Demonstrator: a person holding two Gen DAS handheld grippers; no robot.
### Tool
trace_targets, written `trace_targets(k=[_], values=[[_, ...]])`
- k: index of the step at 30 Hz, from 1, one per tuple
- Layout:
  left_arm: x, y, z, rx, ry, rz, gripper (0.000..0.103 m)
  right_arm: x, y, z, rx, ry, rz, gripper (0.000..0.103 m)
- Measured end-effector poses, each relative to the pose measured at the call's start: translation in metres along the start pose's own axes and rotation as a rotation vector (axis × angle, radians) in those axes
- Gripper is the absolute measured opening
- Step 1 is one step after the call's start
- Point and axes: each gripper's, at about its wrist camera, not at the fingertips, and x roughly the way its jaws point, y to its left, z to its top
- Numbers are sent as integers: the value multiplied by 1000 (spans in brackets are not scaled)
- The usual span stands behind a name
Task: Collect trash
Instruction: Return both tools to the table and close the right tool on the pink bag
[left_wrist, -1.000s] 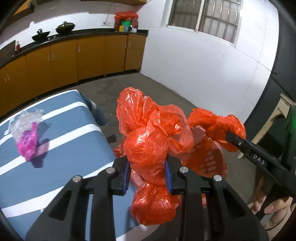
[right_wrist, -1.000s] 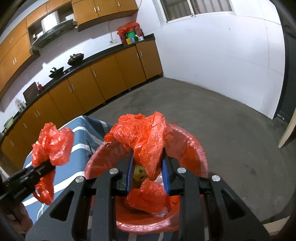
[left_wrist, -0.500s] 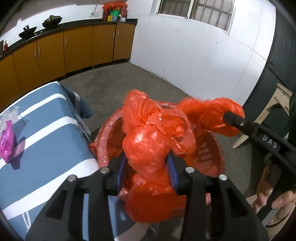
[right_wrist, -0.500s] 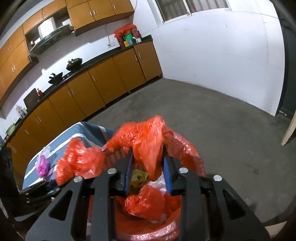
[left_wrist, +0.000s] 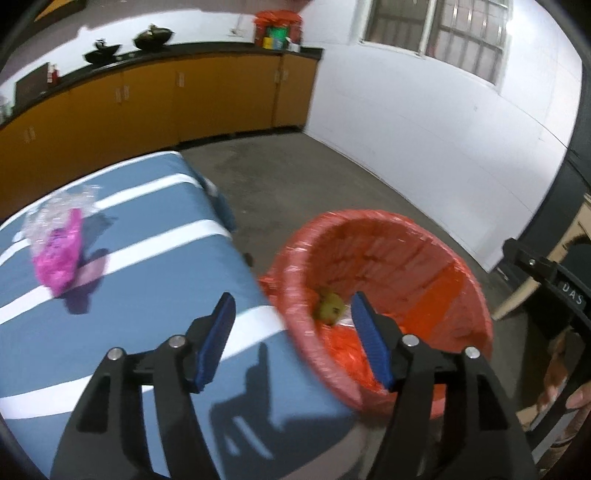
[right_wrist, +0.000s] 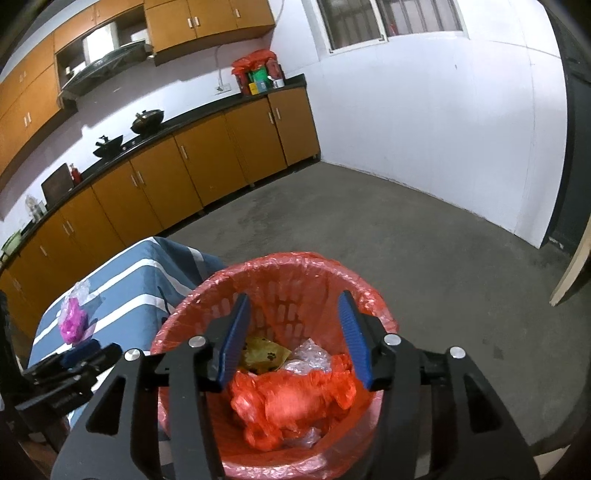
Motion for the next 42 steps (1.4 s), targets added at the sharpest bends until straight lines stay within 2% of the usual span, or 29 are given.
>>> trace_targets(k=[5, 11, 21, 26, 31, 32, 34, 42], values=[[-24, 34, -5, -27, -54, 85, 67, 4, 25, 2, -52, -2, 21, 50], [-61, 94, -16, -99, -124, 200, 69, 13, 75, 3, -122, 13, 100, 51], [-125, 194, -45, -211, -212, 443, 70, 35, 202, -7, -286, 46, 287, 51], [-151, 237, -61, -275, -231, 533, 71, 52, 262, -22, -348, 76, 363, 51], [-167, 268, -76, -333, -229, 578, 71, 75, 310, -37, -387, 121, 411, 51], [-169, 276, -79, -344, -227, 586, 71, 81, 318, -40, -393, 133, 415, 53], [-172, 287, -85, -363, -223, 597, 71, 91, 328, -44, -393, 151, 414, 57], [-176, 310, -97, -409, -216, 612, 71, 123, 355, -55, -396, 212, 389, 57]])
